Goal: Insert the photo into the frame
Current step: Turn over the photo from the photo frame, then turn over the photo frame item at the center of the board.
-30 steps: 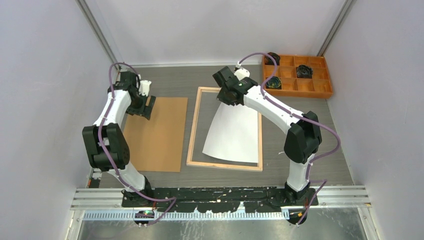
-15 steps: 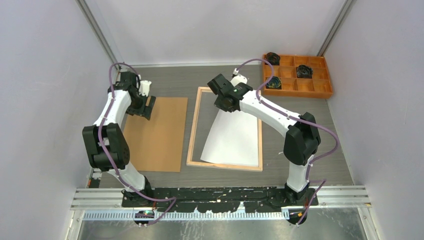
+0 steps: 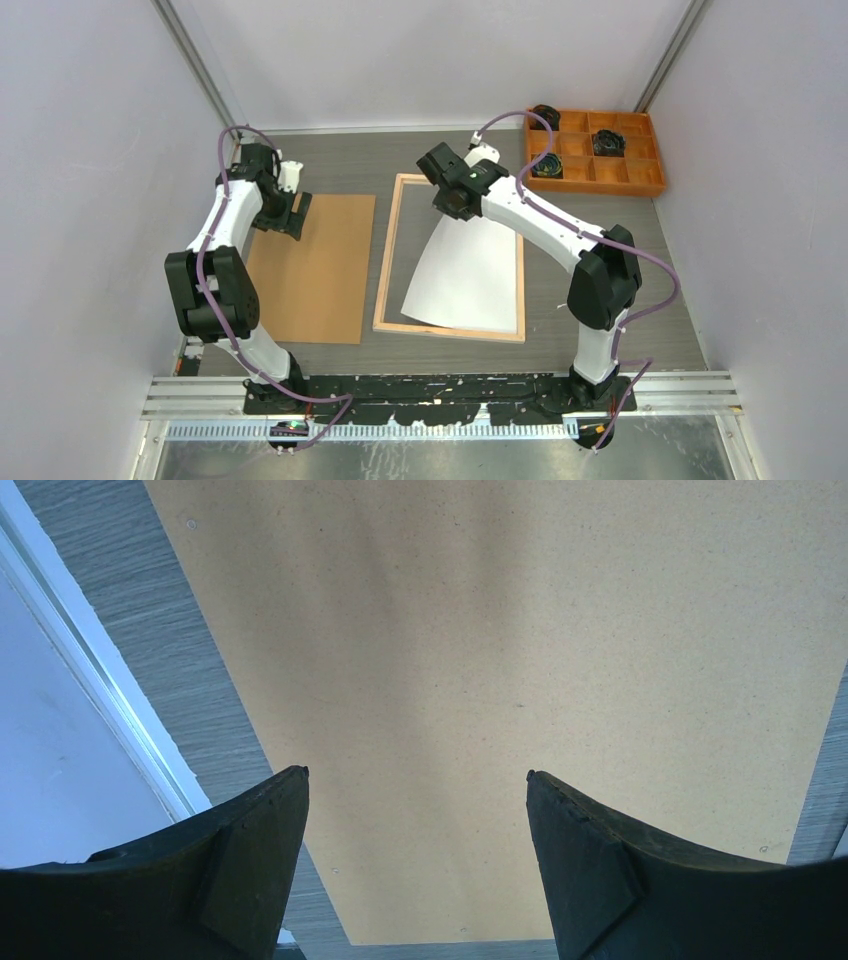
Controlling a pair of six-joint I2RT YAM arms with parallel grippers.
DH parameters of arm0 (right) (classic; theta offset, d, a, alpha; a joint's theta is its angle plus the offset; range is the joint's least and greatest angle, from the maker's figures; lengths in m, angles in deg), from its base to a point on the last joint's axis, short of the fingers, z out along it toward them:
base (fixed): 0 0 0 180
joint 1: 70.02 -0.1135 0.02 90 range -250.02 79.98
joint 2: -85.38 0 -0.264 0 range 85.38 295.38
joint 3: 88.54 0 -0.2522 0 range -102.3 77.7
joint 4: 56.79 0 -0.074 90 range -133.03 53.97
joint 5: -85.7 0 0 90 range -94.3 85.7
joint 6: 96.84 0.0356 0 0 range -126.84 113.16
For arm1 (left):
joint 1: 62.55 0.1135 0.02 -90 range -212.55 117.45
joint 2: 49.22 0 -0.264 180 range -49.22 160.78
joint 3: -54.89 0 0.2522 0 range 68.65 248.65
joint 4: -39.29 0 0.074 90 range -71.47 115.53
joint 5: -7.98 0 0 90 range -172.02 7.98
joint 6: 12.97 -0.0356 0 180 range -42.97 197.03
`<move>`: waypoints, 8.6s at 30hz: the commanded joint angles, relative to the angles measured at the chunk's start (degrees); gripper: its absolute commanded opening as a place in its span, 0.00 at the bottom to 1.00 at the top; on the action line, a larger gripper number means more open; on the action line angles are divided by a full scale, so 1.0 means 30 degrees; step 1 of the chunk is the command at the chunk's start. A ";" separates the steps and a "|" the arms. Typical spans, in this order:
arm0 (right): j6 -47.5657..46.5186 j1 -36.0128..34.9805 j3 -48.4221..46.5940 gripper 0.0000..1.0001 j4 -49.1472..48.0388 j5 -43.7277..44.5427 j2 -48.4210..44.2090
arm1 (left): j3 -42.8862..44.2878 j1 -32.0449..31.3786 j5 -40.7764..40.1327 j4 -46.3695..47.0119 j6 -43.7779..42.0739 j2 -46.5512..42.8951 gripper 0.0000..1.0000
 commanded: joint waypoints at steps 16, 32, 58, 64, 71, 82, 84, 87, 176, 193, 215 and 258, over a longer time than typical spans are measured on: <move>-0.1481 0.0170 -0.1571 0.78 -0.0270 -0.0493 0.1434 | 0.0193 -0.0002 0.0299 0.0298 -0.0300 -0.0231 0.81; -0.2606 0.0737 -0.2202 1.00 -0.0621 -0.1941 0.2149 | 0.0082 -0.0008 -0.0074 0.0343 -0.0549 -0.0117 0.82; -0.2022 0.0971 0.1938 1.00 -0.7053 -0.5189 0.0421 | 0.0171 0.0402 -0.1513 0.0745 -0.0766 -0.0199 0.82; -0.2403 -0.1169 -0.1945 1.00 -0.6578 -0.5510 0.3029 | 0.0804 0.1948 -0.4333 0.1621 -0.0904 0.0275 0.80; -0.2559 -0.3236 -0.6851 1.00 -0.4997 -0.5743 0.7310 | -0.1756 0.3364 -0.8111 0.4918 -0.2470 0.0147 0.74; -0.1763 -0.4191 -0.6725 1.00 -0.4393 -0.5396 0.9048 | -0.5117 0.4730 -1.0229 0.9751 -0.4175 0.0920 0.72; -0.1701 -0.4300 -0.6451 1.00 -0.4266 -0.5227 0.9011 | -0.5334 0.4794 -1.0057 0.9960 -0.4139 0.1192 0.72; -0.1490 -0.4444 -0.6103 1.00 -0.4198 -0.5188 0.9051 | -0.5411 0.4796 -0.9359 0.9788 -0.3727 0.1695 0.72; 0.4120 -0.2835 0.9376 0.63 -2.1135 -1.1366 -0.2338 | -0.3170 -0.1839 0.0019 0.1162 -0.1634 0.1102 0.39; 0.0573 -0.1417 0.5495 0.01 -1.1786 -0.9812 -0.3434 | 0.0244 -0.3087 0.6383 -0.2847 -0.4555 -0.5226 0.83; 0.6966 0.2168 0.1176 0.01 -1.3089 -1.4528 -0.0978 | -0.7101 -0.3710 0.9674 -0.0189 -1.6455 -1.8402 0.85; -2.4546 0.1573 0.7080 1.00 -0.9750 -1.9451 -1.0713 | 0.0263 -0.3816 1.1746 -0.6282 -2.0834 -1.6270 0.00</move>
